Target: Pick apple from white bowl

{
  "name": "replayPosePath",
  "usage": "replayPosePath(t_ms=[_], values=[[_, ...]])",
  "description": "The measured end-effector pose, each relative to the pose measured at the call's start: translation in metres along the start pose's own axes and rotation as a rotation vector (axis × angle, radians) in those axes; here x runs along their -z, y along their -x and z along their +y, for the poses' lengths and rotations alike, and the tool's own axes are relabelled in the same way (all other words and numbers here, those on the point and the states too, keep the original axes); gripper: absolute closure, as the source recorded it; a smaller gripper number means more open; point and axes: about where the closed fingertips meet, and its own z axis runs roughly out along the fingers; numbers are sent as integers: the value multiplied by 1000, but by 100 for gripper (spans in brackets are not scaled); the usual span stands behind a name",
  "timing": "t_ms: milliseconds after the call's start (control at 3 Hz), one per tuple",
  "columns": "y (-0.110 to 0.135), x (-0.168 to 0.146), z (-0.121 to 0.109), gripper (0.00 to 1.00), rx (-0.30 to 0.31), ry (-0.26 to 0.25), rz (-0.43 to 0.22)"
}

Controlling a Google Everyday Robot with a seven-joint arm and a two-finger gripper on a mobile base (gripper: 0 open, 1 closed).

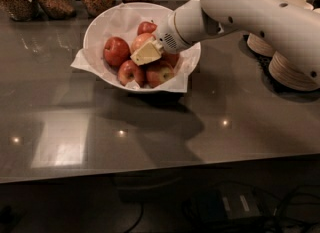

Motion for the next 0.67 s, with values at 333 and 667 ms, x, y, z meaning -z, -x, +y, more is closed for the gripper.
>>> replayPosePath(t_ms=[333, 667], values=[[11, 7, 2, 75, 25, 4, -12], [15, 12, 2, 98, 38, 4, -16]])
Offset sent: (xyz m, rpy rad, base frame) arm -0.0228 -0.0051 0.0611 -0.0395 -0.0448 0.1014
